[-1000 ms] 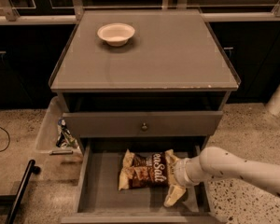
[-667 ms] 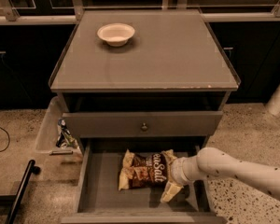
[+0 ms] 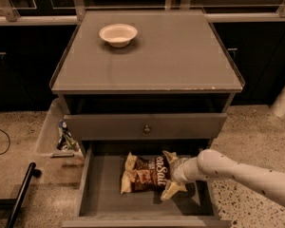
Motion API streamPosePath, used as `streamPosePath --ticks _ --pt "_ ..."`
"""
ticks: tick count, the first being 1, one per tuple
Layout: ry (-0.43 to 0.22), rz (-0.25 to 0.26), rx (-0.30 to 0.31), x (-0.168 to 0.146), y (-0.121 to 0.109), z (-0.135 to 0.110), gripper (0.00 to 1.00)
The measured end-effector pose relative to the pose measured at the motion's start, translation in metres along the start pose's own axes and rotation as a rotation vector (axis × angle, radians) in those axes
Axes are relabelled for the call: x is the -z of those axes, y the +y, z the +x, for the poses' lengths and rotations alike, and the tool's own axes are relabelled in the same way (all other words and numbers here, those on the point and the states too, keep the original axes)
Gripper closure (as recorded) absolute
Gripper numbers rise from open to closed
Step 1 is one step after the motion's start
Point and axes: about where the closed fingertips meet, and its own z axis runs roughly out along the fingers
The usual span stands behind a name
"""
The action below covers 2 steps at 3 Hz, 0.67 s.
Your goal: Pick brown chip bag from middle drawer and place on counter
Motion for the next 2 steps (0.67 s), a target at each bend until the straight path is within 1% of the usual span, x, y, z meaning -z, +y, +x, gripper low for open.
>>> streamPosePath --ticks 1,2 --pt "0.000 0.000 0.000 -0.0002 -0.0002 0.0000 0.19" --pt "0.000 0.000 0.000 -0.0002 -0.0002 0.0000 0.42"
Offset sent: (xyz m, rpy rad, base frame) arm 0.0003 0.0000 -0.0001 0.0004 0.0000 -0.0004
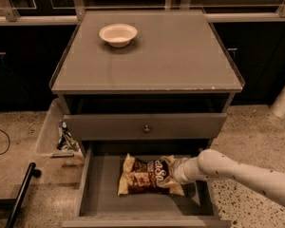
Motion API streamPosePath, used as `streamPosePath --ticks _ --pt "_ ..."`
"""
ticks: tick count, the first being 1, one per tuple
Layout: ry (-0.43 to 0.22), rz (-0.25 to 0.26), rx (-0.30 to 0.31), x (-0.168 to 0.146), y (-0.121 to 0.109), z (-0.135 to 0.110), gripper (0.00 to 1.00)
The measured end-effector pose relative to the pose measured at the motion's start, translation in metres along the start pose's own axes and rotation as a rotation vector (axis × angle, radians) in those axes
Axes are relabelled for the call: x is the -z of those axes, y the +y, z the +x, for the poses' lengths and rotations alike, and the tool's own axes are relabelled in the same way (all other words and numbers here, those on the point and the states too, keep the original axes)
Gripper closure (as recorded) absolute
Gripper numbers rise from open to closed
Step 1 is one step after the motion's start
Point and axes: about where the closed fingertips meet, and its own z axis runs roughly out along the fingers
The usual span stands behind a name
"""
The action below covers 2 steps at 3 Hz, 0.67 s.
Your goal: Pick brown chip bag from middle drawer and place on counter
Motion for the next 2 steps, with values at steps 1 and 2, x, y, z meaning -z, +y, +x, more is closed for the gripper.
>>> streamPosePath --ticks 1,2 --pt "0.000 0.000 0.000 0.0000 0.0000 0.0000 0.66" --pt "0.000 0.000 0.000 -0.0001 0.0000 0.0000 0.89"
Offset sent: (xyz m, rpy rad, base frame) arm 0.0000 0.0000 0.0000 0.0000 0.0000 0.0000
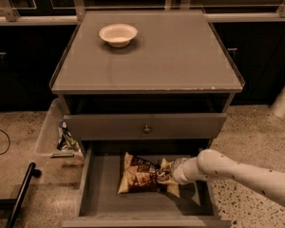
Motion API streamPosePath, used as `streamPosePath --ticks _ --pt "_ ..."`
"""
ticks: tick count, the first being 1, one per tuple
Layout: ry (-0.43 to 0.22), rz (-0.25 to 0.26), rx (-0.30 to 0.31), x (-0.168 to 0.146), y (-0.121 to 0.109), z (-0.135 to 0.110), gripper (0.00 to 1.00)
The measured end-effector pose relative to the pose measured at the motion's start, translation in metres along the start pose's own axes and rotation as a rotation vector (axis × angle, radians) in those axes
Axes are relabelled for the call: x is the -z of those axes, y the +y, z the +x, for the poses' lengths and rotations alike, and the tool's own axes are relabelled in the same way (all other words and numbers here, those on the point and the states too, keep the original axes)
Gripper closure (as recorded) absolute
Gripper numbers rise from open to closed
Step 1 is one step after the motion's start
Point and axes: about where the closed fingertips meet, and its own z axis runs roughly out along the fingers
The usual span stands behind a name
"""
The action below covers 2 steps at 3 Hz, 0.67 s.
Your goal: Pick brown chip bag from middle drawer and place on counter
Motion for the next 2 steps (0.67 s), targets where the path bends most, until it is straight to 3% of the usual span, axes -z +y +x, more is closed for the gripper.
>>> streamPosePath --ticks 1,2 --pt "0.000 0.000 0.000 -0.0001 0.0002 0.0000 1.00" --pt "0.000 0.000 0.000 0.0001 0.0003 -0.0001 1.00"
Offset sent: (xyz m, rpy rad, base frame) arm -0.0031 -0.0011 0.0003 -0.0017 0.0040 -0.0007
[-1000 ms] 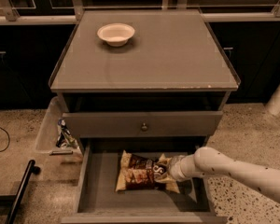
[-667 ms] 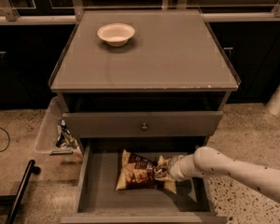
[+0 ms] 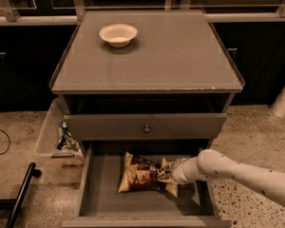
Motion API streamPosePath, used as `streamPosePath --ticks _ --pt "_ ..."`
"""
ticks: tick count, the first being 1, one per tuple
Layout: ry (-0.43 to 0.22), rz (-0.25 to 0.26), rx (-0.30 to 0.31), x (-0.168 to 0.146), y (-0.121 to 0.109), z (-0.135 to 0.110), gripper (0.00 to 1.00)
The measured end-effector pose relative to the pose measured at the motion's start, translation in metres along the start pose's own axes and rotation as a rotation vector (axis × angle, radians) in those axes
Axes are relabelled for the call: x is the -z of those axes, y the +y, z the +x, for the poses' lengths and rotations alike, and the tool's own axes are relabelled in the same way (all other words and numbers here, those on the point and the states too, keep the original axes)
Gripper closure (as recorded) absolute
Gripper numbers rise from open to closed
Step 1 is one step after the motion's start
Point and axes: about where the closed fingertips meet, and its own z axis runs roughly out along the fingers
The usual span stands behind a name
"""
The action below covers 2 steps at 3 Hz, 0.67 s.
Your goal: Pick brown chip bag from middle drawer and place on counter
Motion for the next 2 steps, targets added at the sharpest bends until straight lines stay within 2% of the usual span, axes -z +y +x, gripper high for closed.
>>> streamPosePath --ticks 1,2 --pt "-0.022 0.001 -0.023 0.030 0.006 -0.007 1.00" --pt "-0.067 0.032 0.004 0.083 0.003 -0.029 1.00"
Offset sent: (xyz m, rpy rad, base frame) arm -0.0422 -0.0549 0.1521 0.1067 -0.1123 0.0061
